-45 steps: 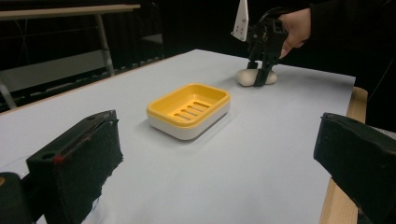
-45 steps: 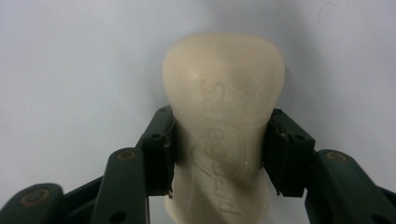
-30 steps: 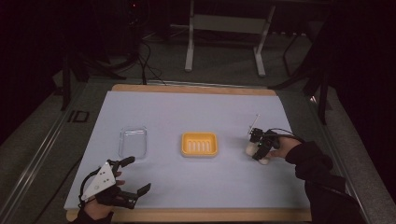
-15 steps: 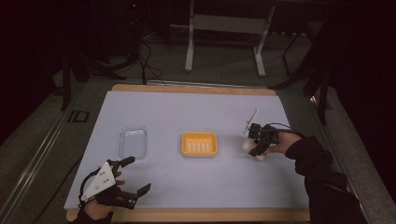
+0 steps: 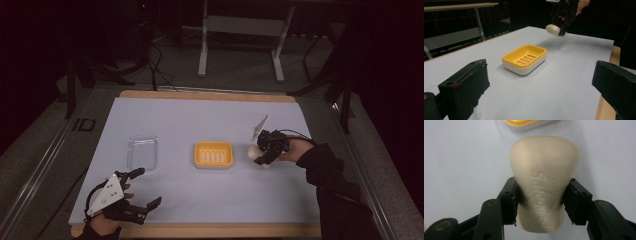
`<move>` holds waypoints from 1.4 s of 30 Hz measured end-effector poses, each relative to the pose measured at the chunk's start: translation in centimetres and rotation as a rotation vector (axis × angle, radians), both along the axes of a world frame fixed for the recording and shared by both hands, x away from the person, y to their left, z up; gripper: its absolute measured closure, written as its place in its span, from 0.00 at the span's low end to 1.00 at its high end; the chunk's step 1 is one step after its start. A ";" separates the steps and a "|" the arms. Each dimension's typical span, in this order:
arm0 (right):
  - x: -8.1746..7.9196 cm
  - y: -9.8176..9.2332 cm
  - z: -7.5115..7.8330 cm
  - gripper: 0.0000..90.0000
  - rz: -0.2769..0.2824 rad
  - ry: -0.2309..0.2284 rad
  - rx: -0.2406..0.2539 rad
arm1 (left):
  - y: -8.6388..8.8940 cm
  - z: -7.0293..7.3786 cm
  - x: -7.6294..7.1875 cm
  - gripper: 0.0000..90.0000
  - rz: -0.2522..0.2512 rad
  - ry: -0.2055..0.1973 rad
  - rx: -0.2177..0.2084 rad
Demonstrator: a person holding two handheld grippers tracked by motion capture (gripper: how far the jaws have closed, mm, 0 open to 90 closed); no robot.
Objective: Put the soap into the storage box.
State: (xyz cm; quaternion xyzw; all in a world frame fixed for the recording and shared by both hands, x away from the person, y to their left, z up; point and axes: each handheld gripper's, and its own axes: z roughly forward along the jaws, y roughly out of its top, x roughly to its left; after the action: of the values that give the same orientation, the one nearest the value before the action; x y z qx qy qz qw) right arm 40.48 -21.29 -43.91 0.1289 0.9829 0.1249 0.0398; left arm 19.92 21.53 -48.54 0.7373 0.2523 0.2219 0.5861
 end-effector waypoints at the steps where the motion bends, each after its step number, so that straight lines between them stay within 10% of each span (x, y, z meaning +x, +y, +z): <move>1: 0.1 0.1 0.0 0.56 0.005 0.010 0.003 | 0.0 0.0 0.0 0.01 -0.001 -0.001 0.000; 42: 1.0 6.2 4.8 0.56 0.281 -0.063 0.087 | -0.3 -0.2 0.0 0.01 -0.004 0.010 0.028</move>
State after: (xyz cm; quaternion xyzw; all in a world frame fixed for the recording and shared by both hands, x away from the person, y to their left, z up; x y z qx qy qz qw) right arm 41.52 -15.10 -39.13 -0.0123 0.9833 0.1756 0.0470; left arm 19.88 21.25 -48.74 0.7471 0.2505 0.2205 0.5748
